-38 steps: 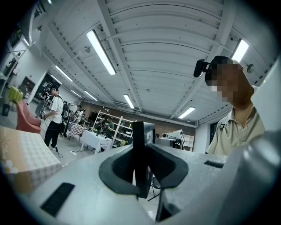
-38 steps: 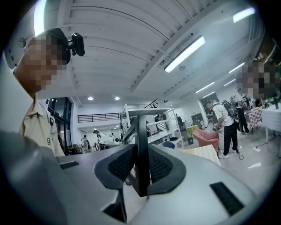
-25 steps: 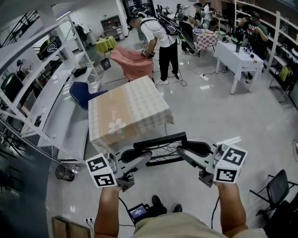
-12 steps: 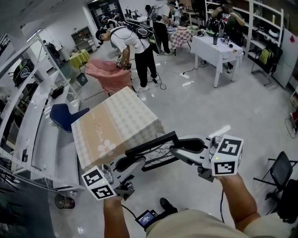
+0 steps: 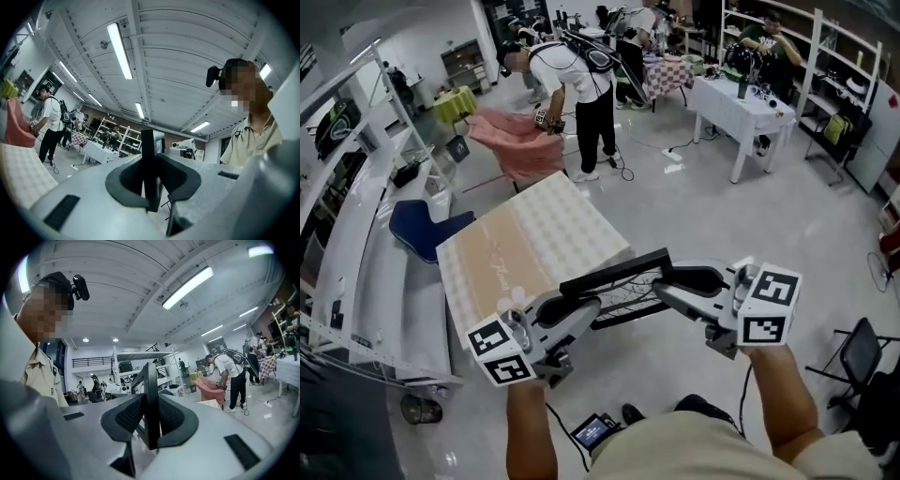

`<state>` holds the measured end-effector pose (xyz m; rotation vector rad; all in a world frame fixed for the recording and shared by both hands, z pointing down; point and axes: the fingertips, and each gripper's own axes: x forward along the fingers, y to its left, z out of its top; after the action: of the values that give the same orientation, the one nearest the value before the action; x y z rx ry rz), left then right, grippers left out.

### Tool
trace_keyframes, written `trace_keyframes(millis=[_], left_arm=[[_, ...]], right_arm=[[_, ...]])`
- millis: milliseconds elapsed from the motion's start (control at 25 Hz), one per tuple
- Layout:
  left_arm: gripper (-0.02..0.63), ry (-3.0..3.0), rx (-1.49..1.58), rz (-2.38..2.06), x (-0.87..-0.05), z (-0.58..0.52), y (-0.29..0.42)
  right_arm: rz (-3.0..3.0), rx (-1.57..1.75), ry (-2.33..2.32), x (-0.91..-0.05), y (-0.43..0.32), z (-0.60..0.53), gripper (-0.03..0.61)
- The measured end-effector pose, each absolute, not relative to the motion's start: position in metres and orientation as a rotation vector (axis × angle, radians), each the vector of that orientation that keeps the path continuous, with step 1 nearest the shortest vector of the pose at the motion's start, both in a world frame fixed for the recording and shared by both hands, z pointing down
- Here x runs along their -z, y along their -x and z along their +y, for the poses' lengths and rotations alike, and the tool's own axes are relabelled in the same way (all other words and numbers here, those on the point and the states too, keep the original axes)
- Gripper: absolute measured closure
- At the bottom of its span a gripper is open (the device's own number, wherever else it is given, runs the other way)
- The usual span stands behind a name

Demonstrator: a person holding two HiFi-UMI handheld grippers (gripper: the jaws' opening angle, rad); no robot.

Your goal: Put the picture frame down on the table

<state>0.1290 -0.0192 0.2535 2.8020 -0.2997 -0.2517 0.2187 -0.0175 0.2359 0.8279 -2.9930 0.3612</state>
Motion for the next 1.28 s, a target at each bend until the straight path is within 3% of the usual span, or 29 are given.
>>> trace_keyframes(millis=[280, 640, 1280], left_arm=[[0.552, -2.766, 0.232, -0.349, -0.26, -0.075, -0.121], [0.552, -2.729, 0.213, -0.531, -0.245, -0.2, -0.169], [0.552, -2.679, 0.193, -0.71, -0.267, -0.284, -0.192]], right_arm=[[-3.001, -0.405, -0.773, -0.241, -0.211, -0.075, 0.5], [-3.051, -0.441, -0.583, -0.228, -0.258, -0.212, 0.5], [-3.091, -0.479, -0.388, -0.253, -0.28, -0.308, 0.5]])
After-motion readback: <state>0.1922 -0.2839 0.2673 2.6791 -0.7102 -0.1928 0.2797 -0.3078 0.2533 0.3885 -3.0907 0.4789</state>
